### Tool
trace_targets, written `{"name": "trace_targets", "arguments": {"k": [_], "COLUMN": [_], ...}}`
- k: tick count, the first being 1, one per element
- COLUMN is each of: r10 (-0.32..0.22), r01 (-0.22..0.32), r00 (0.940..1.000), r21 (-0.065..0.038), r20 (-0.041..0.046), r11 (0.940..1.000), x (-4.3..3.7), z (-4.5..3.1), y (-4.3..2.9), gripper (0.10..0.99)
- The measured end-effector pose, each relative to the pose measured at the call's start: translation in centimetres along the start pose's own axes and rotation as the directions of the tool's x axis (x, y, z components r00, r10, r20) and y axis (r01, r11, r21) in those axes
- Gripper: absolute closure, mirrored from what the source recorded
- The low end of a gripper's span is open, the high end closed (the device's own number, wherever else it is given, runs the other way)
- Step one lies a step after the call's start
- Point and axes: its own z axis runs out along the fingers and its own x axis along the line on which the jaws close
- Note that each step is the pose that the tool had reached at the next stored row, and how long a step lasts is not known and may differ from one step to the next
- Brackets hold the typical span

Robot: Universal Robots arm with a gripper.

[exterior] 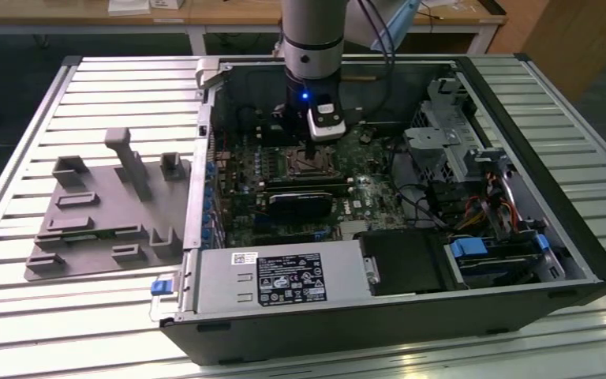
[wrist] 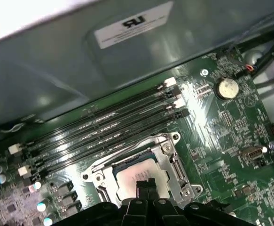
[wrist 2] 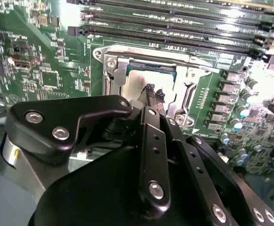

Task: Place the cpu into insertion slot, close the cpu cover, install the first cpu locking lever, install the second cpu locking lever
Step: 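Install the first cpu locking lever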

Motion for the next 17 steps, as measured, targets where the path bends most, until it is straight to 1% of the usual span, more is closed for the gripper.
{"name": "trace_targets", "arguments": {"k": [2, 7, 14, 17], "r10": [-0.016, -0.032, -0.035, -0.035], "r01": [0.016, 0.032, 0.035, 0.035], "r00": [0.9999, 0.9995, 0.9994, 0.9994], "r21": [-0.001, -0.002, -0.002, -0.002], "r20": [-0.0007, -0.0014, -0.0015, -0.0015], "r11": [0.9999, 0.9995, 0.9994, 0.9994], "x": [-0.01, -0.05, -0.14, -0.15], "z": [-0.21, -1.18, -2.99, -3.15], "y": [0.01, 0.06, 0.14, 0.13], "gripper": [0.980, 0.980, 0.980, 0.980]}}
